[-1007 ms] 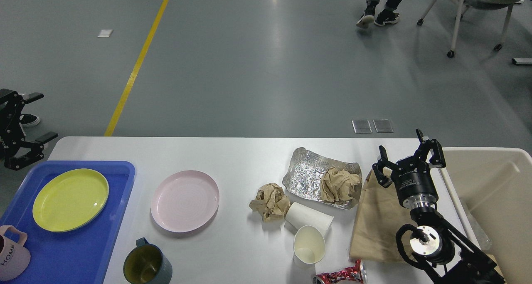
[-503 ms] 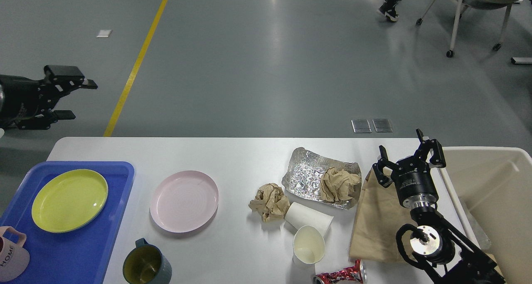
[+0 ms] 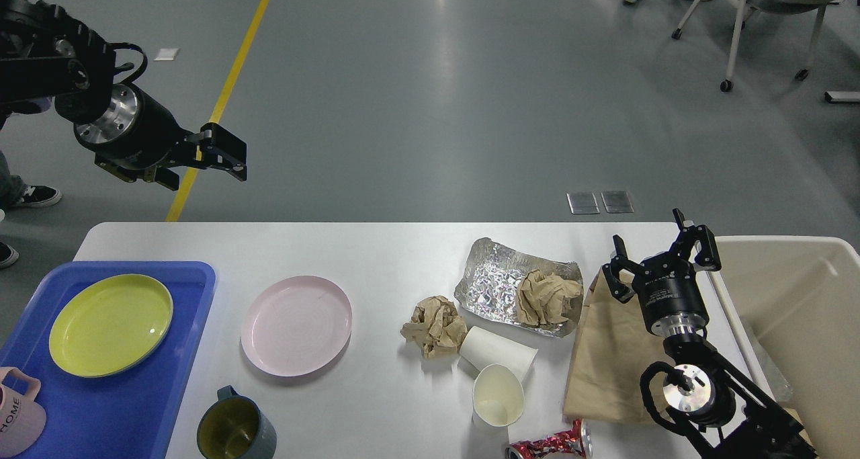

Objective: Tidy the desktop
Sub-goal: 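Lower the left gripper toward the dark teal mug near the tray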

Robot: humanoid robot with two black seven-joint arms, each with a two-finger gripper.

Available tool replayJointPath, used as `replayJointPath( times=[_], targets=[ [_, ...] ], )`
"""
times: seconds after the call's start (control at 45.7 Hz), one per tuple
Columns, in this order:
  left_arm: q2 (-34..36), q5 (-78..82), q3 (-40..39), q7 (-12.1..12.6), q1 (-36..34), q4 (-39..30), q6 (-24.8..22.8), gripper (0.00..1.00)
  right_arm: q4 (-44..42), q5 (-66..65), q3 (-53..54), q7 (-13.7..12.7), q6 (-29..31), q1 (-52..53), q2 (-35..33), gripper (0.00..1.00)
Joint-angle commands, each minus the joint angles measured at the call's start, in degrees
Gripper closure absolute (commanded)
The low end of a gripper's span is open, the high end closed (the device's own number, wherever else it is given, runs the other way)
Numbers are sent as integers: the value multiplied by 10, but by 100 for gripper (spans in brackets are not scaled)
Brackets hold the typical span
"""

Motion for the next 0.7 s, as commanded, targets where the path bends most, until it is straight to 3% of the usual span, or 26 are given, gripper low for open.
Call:
replayJointPath(
  times=[0.0,0.241,0.394,0.679],
  targets=[
    [-60,-3,42,-8,-118,-112,-23,1,-1,0,0,0,0,0,1,0],
    [-155,-168,151,-1,-301,-260,-20,1,-1,0,0,0,0,0,0,0],
    [-156,-234,166,28,-312,-320,-19,1,-1,0,0,0,0,0,0,0],
    [-159,-248,164,29,-319,-341,-23,1,-1,0,0,0,0,0,1,0]
  ],
)
